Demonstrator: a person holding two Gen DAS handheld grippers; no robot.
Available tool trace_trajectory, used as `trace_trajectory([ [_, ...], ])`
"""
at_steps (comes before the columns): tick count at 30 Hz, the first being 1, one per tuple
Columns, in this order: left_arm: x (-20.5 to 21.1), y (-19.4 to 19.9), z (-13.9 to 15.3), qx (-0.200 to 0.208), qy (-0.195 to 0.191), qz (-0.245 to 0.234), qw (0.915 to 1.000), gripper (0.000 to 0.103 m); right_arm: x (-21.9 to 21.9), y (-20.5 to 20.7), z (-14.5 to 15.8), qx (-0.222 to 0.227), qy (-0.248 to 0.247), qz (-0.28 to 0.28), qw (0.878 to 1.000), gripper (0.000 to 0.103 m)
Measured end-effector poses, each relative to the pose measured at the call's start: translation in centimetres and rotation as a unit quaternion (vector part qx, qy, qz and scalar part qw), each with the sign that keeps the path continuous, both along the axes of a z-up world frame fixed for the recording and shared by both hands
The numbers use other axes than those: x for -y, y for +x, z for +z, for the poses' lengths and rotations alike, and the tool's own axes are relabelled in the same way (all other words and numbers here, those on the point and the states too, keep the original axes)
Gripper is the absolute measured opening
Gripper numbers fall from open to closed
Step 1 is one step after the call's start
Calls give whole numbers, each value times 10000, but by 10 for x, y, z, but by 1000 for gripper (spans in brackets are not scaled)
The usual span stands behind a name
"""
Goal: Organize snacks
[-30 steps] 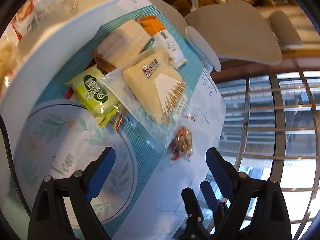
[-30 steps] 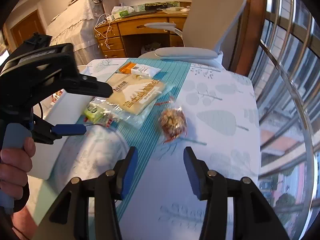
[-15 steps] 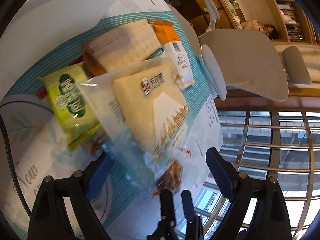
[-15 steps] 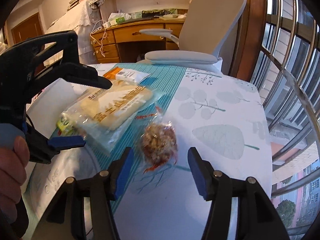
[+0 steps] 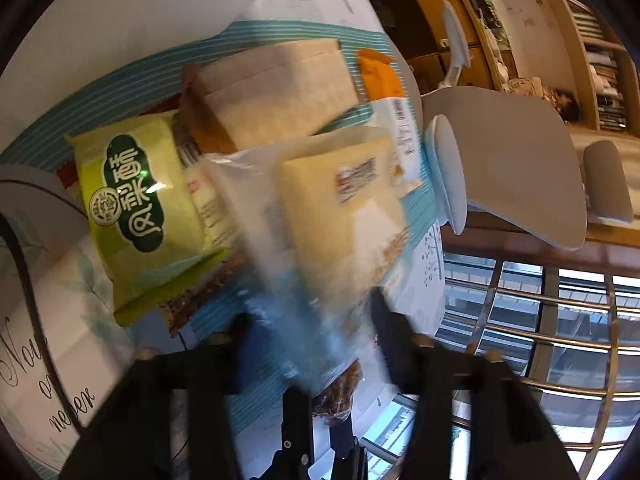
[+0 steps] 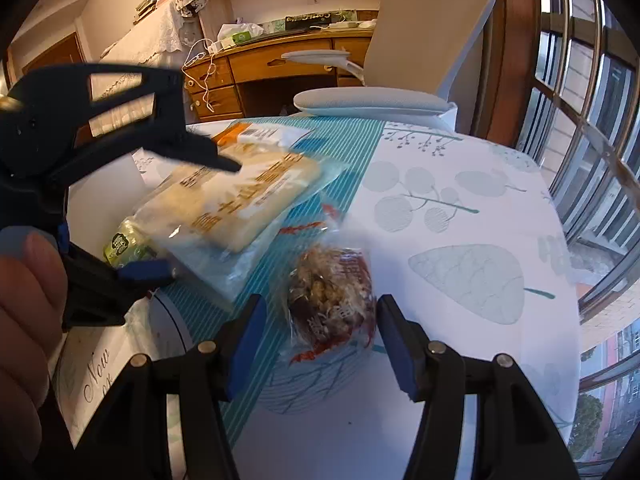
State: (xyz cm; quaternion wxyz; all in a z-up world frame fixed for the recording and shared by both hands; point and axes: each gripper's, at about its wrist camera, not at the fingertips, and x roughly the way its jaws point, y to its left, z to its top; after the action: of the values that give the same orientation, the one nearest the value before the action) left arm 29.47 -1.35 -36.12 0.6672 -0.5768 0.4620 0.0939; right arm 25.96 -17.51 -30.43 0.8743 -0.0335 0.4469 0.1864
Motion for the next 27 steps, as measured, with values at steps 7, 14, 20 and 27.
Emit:
trace_trajectory([
  [7, -5, -5, 1, 118, -20, 44, 9999, 14, 0, 1, 2, -72, -33, 14, 10000, 49],
  [14, -7, -5, 25, 298, 100, -236, 9992, 9, 3, -1, 6, -327, 20, -67, 9994, 44],
  [20, -13, -19, 51, 356, 81, -367, 9987, 7, 13, -7, 10, -702, 97, -278, 9971, 44],
  [27, -19, -42, 87, 429, 290, -642, 9966, 6, 20, -29, 31, -913, 233, -435, 9946, 44],
])
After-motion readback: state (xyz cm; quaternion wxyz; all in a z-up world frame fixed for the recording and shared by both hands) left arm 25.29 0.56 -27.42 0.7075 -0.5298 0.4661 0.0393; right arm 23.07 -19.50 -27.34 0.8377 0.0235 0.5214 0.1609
